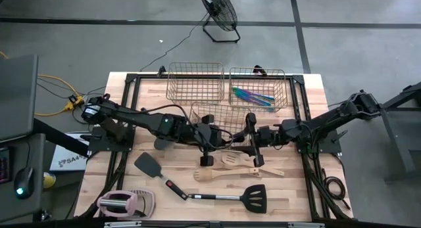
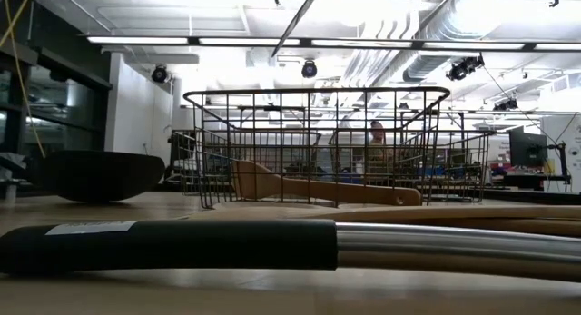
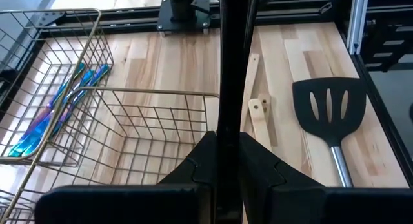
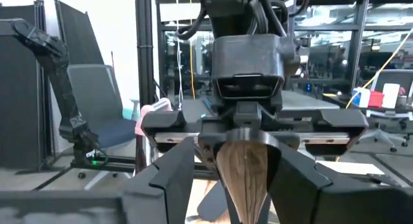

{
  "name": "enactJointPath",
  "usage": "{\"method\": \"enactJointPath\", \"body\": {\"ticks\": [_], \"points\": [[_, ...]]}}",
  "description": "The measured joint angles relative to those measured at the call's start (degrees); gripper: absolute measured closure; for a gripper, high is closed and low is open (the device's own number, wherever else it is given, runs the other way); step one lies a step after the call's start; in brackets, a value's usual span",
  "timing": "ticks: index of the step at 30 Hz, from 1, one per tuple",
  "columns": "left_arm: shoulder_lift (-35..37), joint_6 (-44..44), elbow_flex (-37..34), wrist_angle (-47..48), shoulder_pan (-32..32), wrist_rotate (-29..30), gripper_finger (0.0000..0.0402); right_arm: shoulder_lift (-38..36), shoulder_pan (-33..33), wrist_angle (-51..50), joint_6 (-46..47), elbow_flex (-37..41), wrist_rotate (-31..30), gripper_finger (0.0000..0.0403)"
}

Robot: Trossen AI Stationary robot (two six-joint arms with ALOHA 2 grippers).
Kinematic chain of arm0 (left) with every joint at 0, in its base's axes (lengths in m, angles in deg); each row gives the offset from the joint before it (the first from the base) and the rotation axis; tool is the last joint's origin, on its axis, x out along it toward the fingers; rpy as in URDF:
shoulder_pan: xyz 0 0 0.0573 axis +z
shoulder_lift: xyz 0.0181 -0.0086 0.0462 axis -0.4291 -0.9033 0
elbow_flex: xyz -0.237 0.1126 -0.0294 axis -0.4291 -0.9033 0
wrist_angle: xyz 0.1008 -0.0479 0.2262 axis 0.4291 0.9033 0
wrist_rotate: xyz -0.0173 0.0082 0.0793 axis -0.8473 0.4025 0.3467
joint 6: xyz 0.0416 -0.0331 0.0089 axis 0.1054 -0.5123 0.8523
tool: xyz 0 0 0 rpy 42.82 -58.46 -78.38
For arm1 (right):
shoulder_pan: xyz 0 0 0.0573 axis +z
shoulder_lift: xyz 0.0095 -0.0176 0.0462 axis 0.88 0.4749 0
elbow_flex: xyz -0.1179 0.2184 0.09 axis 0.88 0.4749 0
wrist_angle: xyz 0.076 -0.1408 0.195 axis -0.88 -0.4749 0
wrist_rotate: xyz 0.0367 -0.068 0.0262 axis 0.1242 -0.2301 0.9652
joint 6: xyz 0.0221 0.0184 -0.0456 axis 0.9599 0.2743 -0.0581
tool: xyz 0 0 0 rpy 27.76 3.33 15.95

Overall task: Pick & Place Kitchen Items
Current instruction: Put the black table knife into the top right wire basket

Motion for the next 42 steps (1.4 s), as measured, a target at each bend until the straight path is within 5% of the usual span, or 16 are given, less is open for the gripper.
{"method": "enactJointPath", "body": {"ticks": [14,42], "points": [[0.0,-0.7,0.0,-1.4,-0.1,-0.4,0.037,-0.3,0.3,-1.2,-0.6,0.0,-0.6,0.0346],[0.0,-0.3,0.0,-0.4,-0.1,-0.1,0.033,-0.3,0.1,-3.7,0.8,0.0,-2.8,0.0348]]}}
